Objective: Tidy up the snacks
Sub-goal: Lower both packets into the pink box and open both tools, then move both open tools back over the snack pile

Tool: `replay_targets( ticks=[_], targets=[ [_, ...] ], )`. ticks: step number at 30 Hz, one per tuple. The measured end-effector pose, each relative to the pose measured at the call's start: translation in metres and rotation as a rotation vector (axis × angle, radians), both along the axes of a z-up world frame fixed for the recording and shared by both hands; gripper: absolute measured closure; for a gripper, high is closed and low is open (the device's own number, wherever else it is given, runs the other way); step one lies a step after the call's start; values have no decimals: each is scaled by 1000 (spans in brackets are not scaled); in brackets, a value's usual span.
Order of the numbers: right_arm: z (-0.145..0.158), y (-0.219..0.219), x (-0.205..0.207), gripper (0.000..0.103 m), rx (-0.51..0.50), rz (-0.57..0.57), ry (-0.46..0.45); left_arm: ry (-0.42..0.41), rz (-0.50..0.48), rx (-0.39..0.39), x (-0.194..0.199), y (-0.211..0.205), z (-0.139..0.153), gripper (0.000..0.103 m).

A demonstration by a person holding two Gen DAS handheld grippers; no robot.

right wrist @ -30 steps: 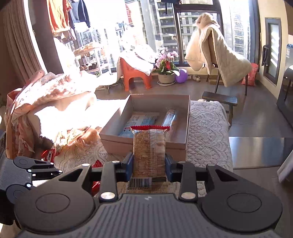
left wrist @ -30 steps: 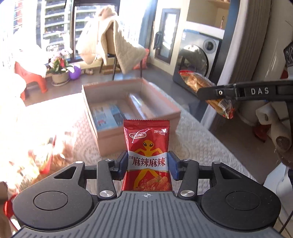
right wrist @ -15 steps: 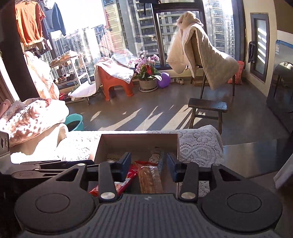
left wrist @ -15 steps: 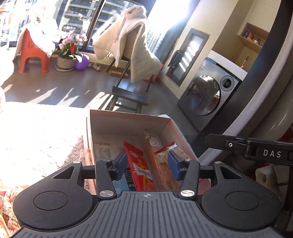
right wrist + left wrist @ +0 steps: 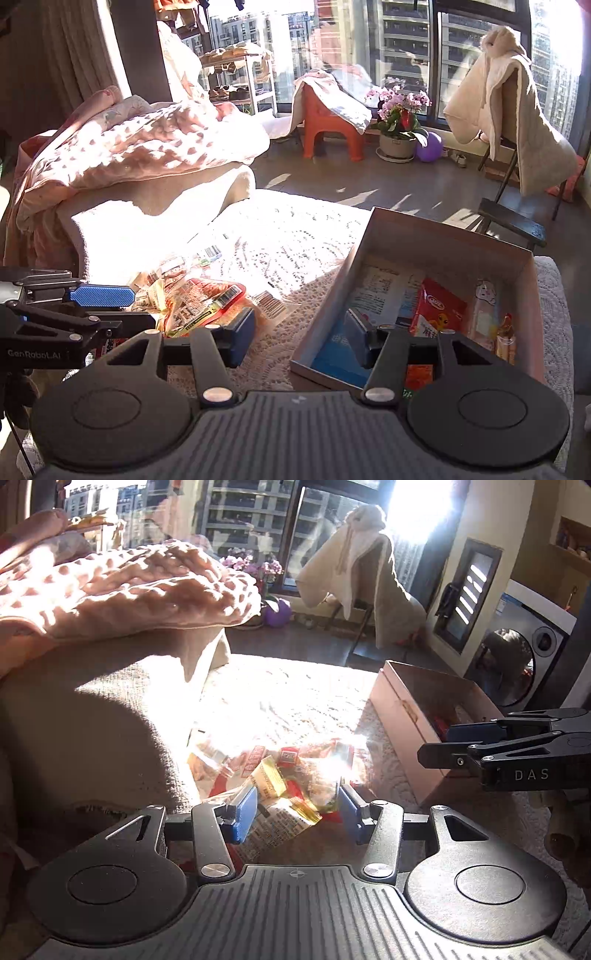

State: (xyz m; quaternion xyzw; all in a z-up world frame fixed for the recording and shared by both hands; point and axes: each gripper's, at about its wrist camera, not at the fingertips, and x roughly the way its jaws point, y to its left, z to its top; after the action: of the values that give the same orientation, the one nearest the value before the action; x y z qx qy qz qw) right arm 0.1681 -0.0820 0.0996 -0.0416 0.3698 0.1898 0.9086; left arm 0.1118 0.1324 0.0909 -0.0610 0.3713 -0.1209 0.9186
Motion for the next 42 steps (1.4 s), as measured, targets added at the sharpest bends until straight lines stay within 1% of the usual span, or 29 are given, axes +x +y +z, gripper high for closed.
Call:
replay_targets(
  ticks=[1, 3, 4, 7, 8, 9, 10, 11, 12, 13, 14, 16, 17, 18, 19, 20, 22, 24, 26, 29, 30, 32, 34, 37, 39, 40, 42],
  targets=[
    [-3, 20, -1, 49, -5, 28, 3, 5, 21, -18, -6, 12, -1, 49],
    [-11, 45, -1, 49, 3, 64, 13, -4, 48, -35, -18, 30, 0, 49],
    [-17, 57, -2, 49, 5, 77, 19, -11, 63, -25, -24, 38, 1, 49],
    [-30, 83, 3, 48, -6, 87, 35, -36, 156, 64, -36, 60, 3, 49],
    [-34, 90, 6, 48, -3, 87, 46, -34, 180, 73, -37, 67, 1, 49],
    [-36, 94, 9, 48, 1, 86, 54, -22, 184, 58, -37, 73, -1, 49],
    [-40, 101, 16, 48, 5, 84, 57, -4, 171, 25, -37, 77, -5, 49],
    [-42, 105, 22, 48, 2, 78, 45, 16, 153, -10, -36, 79, -11, 49],
    [-42, 108, 26, 48, -5, 67, 26, 31, 136, -27, -33, 76, -17, 49],
    [-43, 111, 36, 48, -7, 38, -3, 40, 122, -23, -31, 72, -22, 49],
    [-43, 111, 44, 48, -3, 17, -11, 44, 115, -10, -28, 67, -26, 49],
    [-44, 106, 67, 43, 19, -27, 11, 46, 121, 12, -23, 61, -33, 49],
    [-47, 103, 78, 42, 24, -47, 53, 48, 132, 20, -20, 59, -37, 49],
    [-53, 99, 88, 42, 27, -55, 121, 54, 137, 24, -17, 58, -41, 49],
    [-56, 93, 90, 43, 51, -54, 158, 63, 134, 20, -15, 56, -45, 49],
    [-56, 87, 84, 43, 72, -44, 165, 68, 128, 11, -16, 55, -49, 49],
    [-55, 78, 65, 44, 77, 21, 191, 67, 118, 13, -17, 50, -53, 49],
    [-55, 69, 39, 45, 68, 97, 212, 60, 100, 17, -19, 43, -54, 49],
    [-55, 60, 15, 45, 33, 144, 232, 51, 59, -7, -24, 37, -51, 49],
    [-48, 40, -11, 45, 9, 163, 240, 61, -31, -50, -28, 24, -46, 49],
    [-45, 33, -16, 45, 0, 159, 233, 67, -68, -69, -26, 19, -45, 49],
    [-40, 22, -25, 45, -22, 150, 197, 66, -96, -111, -26, 14, -41, 50],
    [-38, 12, -29, 45, -16, 133, 179, 35, -78, -124, -26, 8, -34, 50],
    [-41, 3, -25, 45, 51, 98, 189, 18, -4, -147, -16, 8, -33, 50],
    [-43, 4, -24, 44, 97, 92, 158, 15, 41, -172, -7, 8, -34, 50],
    [-45, 7, -24, 44, 110, 91, 137, 16, 58, -171, -1, 7, -35, 50],
    [-51, 17, -20, 43, 116, 90, 119, 16, 107, -131, 16, 0, -39, 50]
  ],
)
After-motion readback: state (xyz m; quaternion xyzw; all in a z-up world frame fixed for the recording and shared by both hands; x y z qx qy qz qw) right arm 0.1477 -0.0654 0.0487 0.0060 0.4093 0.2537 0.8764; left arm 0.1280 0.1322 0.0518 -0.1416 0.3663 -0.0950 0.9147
